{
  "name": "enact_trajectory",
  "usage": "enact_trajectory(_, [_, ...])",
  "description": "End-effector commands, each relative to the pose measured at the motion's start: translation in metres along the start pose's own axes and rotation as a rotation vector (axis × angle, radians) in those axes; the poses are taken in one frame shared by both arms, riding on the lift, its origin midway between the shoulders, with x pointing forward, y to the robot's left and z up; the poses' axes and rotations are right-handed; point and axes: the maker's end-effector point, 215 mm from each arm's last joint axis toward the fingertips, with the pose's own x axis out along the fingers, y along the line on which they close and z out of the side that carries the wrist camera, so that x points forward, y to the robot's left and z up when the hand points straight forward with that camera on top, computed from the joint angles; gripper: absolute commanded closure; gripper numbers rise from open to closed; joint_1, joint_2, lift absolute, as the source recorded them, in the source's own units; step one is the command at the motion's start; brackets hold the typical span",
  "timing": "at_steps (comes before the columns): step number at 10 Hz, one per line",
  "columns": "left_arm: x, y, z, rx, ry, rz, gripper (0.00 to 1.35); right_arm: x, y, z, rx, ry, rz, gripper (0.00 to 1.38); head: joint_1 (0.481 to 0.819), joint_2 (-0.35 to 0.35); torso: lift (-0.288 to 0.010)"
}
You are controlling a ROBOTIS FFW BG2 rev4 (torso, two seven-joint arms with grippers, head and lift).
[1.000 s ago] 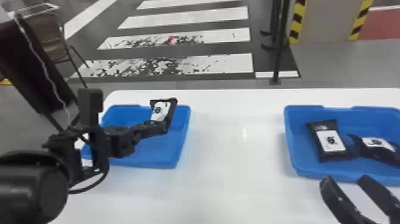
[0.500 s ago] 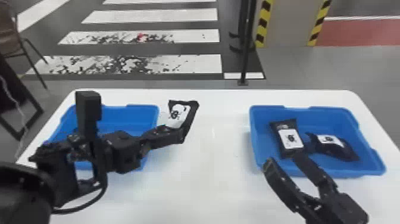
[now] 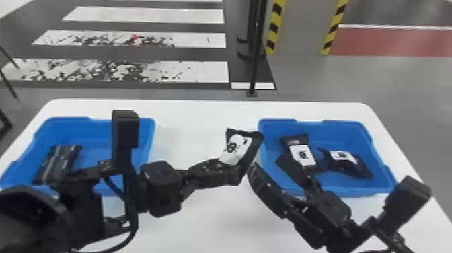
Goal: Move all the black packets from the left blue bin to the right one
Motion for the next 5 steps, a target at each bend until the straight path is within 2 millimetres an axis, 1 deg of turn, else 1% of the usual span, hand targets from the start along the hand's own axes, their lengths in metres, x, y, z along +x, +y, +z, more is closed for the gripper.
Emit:
enact_trajectory(1, [0.015, -0.027, -0.008, -0.017, 0.020, -0.077, 1.21, 0.011, 0.004, 0.005, -0.002, -0.009, 0.029, 0.15, 0.695, -0.064, -0.185])
enact_trajectory(2, [0.022, -0.037, -0.010, -0.020, 0.031, -0.104, 1.21, 0.016, 0.009, 0.007, -0.009, -0.010, 0.047, 0.15, 0.695, -0.085, -0.185])
enact_trajectory(3, [0.026, -0.044, -0.011, -0.026, 0.030, -0.125, 1.21, 0.021, 0.010, 0.003, -0.008, 0.001, 0.054, 0.17, 0.695, -0.101, -0.185])
enact_trajectory(4, [0.027, -0.047, -0.009, -0.020, 0.028, -0.134, 1.21, 0.023, 0.009, 0.002, -0.005, 0.000, 0.056, 0.62, 0.695, -0.107, -0.185])
enact_trajectory(5, [0.027, -0.047, -0.010, -0.022, 0.029, -0.134, 1.21, 0.022, 0.007, 0.012, -0.027, -0.040, 0.050, 1.10, 0.695, -0.110, -0.185])
